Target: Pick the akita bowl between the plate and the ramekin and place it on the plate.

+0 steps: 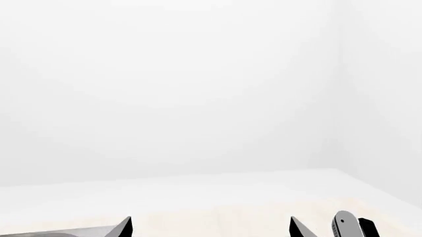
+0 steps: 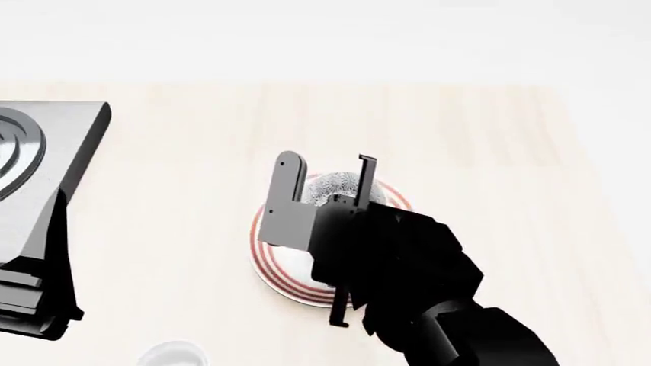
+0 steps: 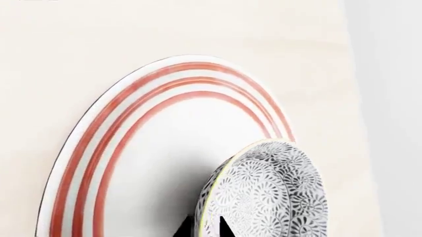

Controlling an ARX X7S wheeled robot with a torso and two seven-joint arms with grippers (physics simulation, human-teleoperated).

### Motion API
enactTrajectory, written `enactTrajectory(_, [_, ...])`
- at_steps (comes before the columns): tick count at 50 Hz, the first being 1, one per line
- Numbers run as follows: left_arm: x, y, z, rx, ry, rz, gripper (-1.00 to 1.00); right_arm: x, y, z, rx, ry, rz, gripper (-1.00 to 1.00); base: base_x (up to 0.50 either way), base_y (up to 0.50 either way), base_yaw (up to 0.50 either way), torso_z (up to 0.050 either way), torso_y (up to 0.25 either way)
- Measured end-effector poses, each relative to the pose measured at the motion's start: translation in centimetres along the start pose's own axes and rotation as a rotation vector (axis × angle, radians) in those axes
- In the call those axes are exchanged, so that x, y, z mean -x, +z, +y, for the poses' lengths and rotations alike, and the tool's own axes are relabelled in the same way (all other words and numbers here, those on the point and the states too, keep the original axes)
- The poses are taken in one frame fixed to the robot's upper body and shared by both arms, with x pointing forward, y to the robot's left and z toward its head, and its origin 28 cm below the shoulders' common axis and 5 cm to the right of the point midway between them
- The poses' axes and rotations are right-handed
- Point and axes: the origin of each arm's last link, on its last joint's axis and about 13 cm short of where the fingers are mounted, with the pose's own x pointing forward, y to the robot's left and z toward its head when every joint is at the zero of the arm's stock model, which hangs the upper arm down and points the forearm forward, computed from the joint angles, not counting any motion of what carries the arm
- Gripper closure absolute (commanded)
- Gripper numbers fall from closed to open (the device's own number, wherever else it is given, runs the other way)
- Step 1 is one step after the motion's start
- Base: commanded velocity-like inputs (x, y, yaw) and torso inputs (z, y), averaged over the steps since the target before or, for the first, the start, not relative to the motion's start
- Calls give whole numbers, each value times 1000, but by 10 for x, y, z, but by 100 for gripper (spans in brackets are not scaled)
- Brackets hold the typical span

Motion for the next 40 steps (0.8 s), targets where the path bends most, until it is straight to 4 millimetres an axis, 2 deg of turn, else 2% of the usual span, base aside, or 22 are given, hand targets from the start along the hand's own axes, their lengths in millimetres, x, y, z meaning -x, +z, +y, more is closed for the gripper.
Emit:
enactTrajectory(27, [0, 2, 0, 2, 2, -6, -100, 3, 5, -7, 31, -28, -16, -100, 0, 0, 0, 0, 0])
enactTrajectory(40, [3, 10, -3, 0, -4, -24, -100, 26, 12, -20, 45, -65, -40, -100, 0, 0, 0, 0, 0])
